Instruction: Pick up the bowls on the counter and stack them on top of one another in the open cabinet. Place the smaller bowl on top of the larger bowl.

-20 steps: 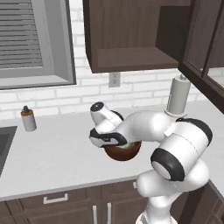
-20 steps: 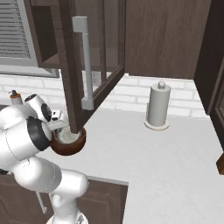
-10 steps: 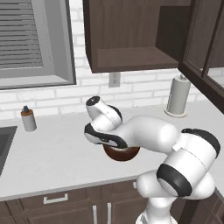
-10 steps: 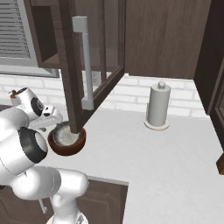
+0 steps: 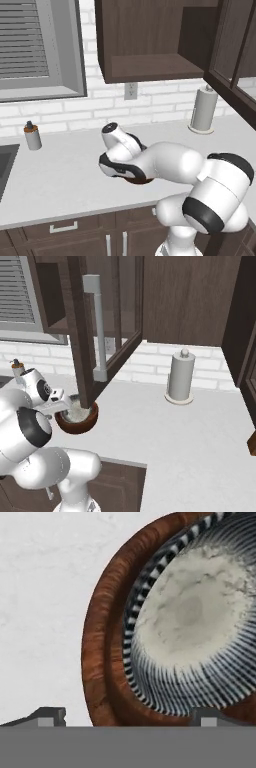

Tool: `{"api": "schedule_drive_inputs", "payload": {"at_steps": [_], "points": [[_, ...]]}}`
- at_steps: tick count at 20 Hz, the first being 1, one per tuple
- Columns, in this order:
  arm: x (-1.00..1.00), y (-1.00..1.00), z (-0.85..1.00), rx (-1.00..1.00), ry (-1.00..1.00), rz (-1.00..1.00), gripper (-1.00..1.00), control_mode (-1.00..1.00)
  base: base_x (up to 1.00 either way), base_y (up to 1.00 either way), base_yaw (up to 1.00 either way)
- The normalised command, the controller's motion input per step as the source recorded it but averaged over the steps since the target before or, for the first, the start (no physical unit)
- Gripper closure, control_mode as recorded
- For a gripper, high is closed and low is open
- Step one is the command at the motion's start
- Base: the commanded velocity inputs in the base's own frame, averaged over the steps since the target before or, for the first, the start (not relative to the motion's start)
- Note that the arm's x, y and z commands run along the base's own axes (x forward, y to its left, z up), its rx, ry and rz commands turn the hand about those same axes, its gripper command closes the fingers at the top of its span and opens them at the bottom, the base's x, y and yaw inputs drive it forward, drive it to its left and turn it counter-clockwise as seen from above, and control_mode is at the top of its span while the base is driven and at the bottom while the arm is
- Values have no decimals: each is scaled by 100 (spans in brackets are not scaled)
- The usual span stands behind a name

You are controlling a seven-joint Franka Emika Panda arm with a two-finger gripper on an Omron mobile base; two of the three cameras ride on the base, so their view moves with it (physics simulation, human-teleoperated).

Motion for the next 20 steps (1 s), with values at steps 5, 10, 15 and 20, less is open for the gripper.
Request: {"api": "schedule_drive_inputs", "payload": {"at_steps": [5,10,15,20], "points": [[23,-1,-24,0,3,6,-100,-100,0,0,0],[10,0,-42,0,10,6,100,-100,0,0,0],[0,0,0,0,0,1,100,-100,0,0,0],[-16,-1,0,-2,-3,0,100,-100,0,0,0]]}}
